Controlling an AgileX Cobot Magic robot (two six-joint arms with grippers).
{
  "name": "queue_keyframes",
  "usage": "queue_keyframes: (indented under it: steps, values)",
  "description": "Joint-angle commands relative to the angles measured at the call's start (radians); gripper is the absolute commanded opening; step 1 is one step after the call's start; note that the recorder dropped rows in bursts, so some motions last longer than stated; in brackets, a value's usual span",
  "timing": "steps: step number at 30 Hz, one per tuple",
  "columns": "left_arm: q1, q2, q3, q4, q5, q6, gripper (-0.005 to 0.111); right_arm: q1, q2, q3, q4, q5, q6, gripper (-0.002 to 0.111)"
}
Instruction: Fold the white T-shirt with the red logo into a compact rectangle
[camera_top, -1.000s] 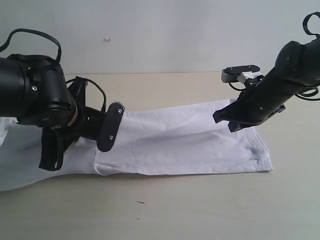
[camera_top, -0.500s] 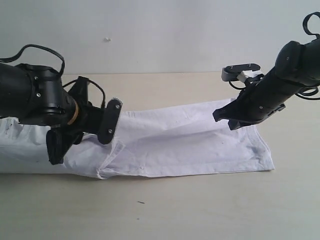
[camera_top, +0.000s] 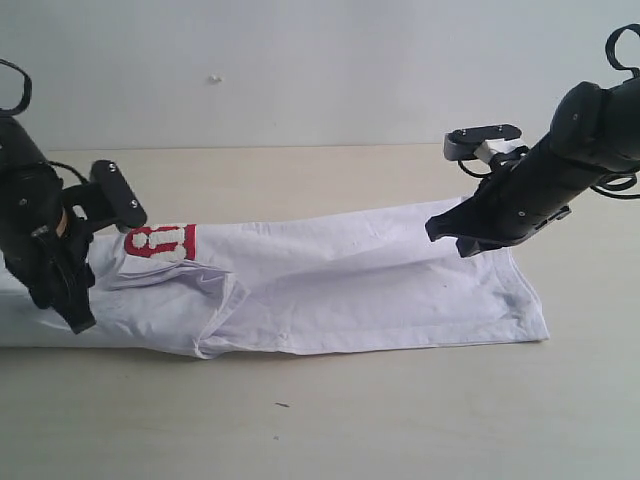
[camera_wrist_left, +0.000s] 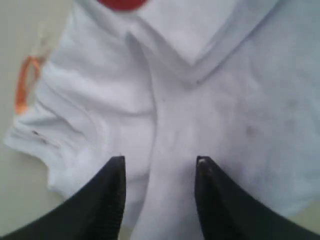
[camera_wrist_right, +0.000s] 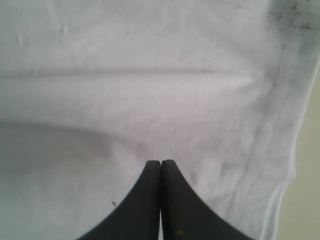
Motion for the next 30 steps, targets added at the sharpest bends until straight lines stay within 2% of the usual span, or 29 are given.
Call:
queue_keyframes:
  steps: [1, 3, 7, 12, 16, 19, 25, 28, 30]
  values:
    - [0.046, 0.001, -0.004, -0.267, 0.109, 0.065, 0.036, 0.001, -0.008, 0.001, 0.004, -0.007, -0.010, 0.000]
    - [0.054, 0.001, 0.002, -0.331, 0.164, 0.111, 0.031, 0.001, -0.008, 0.001, 0.024, -0.005, -0.010, 0.000]
    - [0.054, 0.001, 0.019, -0.335, 0.265, 0.115, 0.024, 0.001, -0.008, 0.001, 0.029, -0.001, -0.010, 0.000]
    - [0.054, 0.001, 0.025, -0.331, 0.410, 0.115, 0.024, 0.001, -0.008, 0.001, 0.073, -0.001, -0.038, 0.000]
    - [0.054, -0.008, 0.025, -0.331, 0.427, 0.121, 0.024, 0.001, -0.008, 0.001, 0.117, 0.007, -0.078, 0.000]
    - [0.051, -0.037, 0.011, -0.331, 0.379, 0.123, 0.024, 0.001, -0.008, 0.001, 0.117, 0.007, -0.078, 0.000]
    - [0.051, -0.129, 0.008, -0.361, 0.072, 0.137, 0.024, 0.001, -0.013, 0.001, 0.119, 0.003, -0.097, 0.000]
    - [0.051, -0.135, 0.008, -0.527, -0.080, 0.261, 0.023, 0.001, -0.049, 0.001, 0.137, -0.006, -0.104, 0.000]
    - [0.049, -0.102, 0.010, -0.661, -0.111, 0.420, 0.017, 0.001, -0.079, 0.001, 0.152, -0.006, -0.121, 0.000]
